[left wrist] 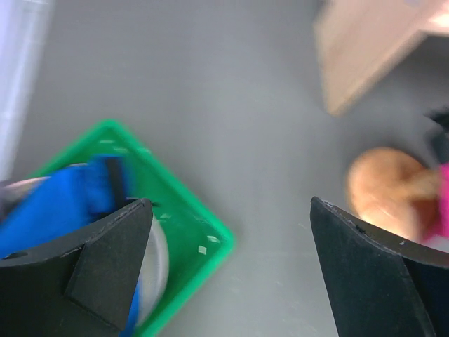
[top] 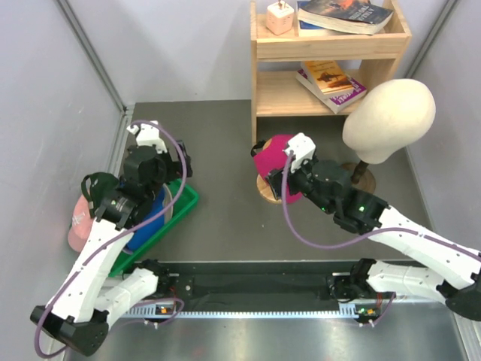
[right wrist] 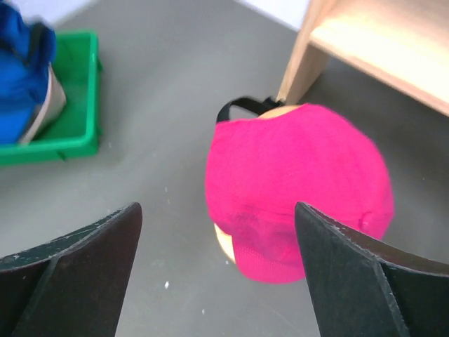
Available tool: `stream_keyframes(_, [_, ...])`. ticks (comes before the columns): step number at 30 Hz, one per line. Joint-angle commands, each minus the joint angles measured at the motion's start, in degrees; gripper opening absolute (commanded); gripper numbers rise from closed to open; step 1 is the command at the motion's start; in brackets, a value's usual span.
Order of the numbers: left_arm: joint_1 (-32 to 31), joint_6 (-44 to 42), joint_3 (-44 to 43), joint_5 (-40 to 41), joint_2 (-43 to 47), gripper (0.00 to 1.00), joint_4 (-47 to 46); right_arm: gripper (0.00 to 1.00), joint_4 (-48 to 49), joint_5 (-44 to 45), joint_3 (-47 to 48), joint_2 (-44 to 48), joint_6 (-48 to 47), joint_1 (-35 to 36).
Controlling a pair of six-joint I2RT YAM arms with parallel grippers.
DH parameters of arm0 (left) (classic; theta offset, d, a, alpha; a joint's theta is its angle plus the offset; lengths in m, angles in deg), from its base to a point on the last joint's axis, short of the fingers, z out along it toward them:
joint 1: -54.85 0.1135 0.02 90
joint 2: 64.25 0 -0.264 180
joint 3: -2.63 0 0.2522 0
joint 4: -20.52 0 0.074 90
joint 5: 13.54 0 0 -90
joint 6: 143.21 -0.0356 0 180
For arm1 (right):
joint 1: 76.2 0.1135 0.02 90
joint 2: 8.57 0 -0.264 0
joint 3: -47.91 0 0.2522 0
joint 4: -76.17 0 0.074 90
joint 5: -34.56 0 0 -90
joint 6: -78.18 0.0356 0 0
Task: Stack the hats
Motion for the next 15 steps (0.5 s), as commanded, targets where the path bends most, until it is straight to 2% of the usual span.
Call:
stream_keyframes(1, [-0.1,-2.6,0.4,17.5,1.9,0.99,3.5,0.91,2.8,4.6,-1.7,3.8,3.6,0.6])
stream_keyframes(2, [-0.1,-2.7,0.7,23.5,1.8,0.99,5.6,0.92,3.0,6.2,-2.1,4.3,3.8,0.5])
stream_keyframes(5, [-0.1,-2.4,1.6,32.2,1.5,0.99,7.9,0.94,4.0,6.7,-3.7,5.6,4.9,-0.3])
stream_keyframes(8, [0.0,-4.2,2.9,37.1,1.5,0.99,6.7,0.94,4.9,6.0,-5.2,6.5,5.6,-1.5])
stream_keyframes(11, [1.4,-7.7,5.5,35.4,0.9,0.98,2.6,0.95,5.7,4.4,-6.0,7.0,6.2,-2.6])
stream_keyframes(15, [4.6,-7.8,5.6,32.2,-4.0,0.98,1.5,0.95,6.3,2.8,-6.7,7.6,6.6,-3.1])
